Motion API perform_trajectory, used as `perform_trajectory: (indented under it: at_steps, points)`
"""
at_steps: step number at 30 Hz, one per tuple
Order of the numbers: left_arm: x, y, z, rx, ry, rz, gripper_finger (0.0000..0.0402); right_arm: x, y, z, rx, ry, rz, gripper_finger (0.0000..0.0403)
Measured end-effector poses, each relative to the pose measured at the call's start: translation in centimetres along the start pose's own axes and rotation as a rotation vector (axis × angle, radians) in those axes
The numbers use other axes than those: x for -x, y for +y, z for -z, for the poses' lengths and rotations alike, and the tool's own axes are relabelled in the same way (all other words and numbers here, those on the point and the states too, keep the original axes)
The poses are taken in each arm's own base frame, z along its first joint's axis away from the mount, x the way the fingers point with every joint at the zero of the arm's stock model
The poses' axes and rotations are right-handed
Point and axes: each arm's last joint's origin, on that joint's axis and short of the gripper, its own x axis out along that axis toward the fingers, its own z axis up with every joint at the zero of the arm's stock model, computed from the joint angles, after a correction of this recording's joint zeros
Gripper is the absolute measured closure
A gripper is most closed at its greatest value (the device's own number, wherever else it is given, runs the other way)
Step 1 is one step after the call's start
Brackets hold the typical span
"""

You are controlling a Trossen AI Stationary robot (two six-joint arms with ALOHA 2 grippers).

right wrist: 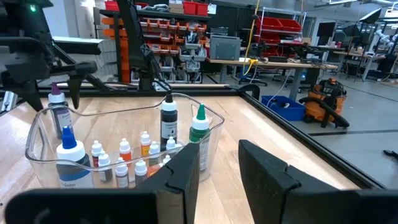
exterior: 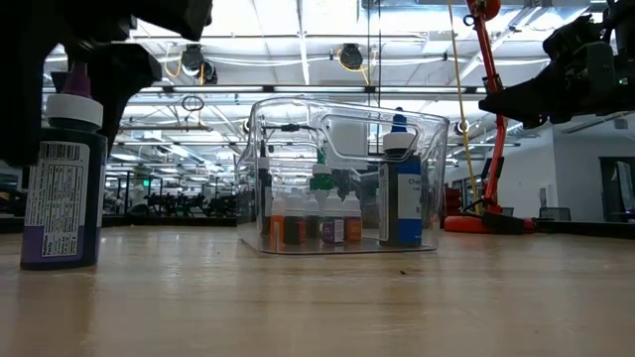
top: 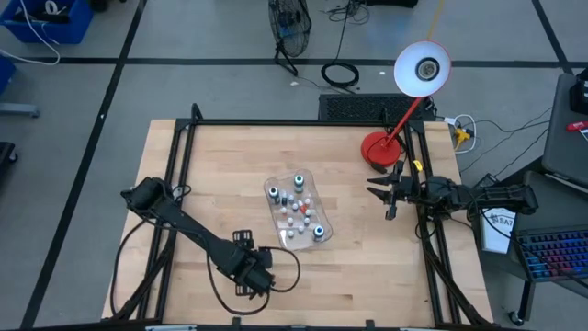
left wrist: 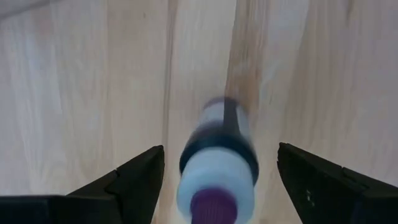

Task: Pick & Place food coloring
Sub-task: Put the big purple food coloring bottle into the transparent bin

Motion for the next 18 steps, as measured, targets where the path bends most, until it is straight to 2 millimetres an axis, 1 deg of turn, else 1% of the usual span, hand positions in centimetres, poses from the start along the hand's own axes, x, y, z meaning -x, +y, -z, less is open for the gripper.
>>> perform_trajectory:
  at_steps: [4, 10, 14, 18]
  points:
    - [-0.43, -0.2, -0.2, 0.003, -0.032, 0.022, 0.0099, 0.0, 0.0, 0.0, 0.0, 0.0, 0.0, 0.0303]
    - [-0.47, -0.32, -0.26, -0.011, -0.038, 0.038, 0.0114, 0.0, 0.0, 0.0, 0.0, 0.0, 0.001, 0.0303]
    - [-0.47, -0.31, -0.25, -0.011, -0.037, 0.037, 0.0137, 0.0, 0.0, 0.01, 0.0, 0.0, 0.0, 0.0303]
    - [-0.47, -0.31, -0.24, -0.011, -0.036, 0.036, 0.0169, 0.0, 0.0, 0.0, 0.0, 0.0, 0.001, 0.0303]
